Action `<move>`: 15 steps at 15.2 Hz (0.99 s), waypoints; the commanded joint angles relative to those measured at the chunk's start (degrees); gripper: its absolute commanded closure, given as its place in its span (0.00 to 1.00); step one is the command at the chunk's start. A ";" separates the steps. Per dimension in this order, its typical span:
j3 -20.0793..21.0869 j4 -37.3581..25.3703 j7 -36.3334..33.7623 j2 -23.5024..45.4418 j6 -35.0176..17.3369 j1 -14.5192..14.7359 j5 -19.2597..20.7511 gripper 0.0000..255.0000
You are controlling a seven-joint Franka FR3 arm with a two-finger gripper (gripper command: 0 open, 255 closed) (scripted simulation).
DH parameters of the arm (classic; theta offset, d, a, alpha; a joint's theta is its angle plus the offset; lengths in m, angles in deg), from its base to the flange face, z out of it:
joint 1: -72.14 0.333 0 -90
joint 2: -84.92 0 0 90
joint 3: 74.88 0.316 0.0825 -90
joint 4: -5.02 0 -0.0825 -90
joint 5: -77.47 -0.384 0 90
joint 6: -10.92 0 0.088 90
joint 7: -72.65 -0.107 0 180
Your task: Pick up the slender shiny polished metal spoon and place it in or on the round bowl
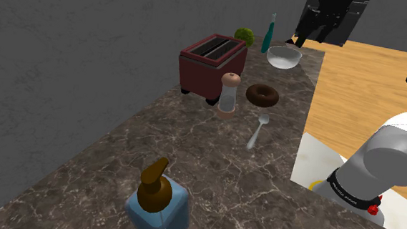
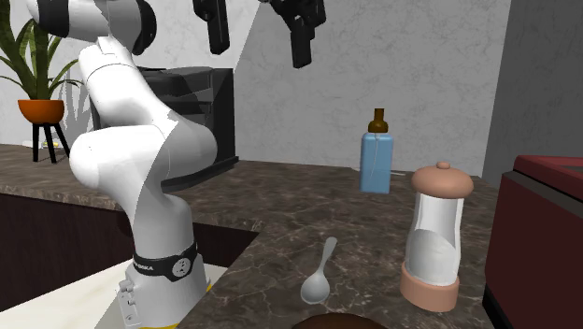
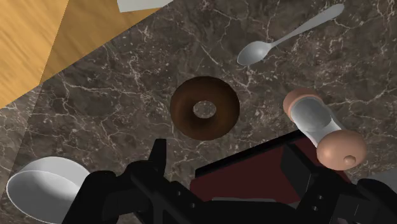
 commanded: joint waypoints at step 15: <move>23.50 17.74 -43.67 -0.09 -9.76 -6.19 -10.84 0.00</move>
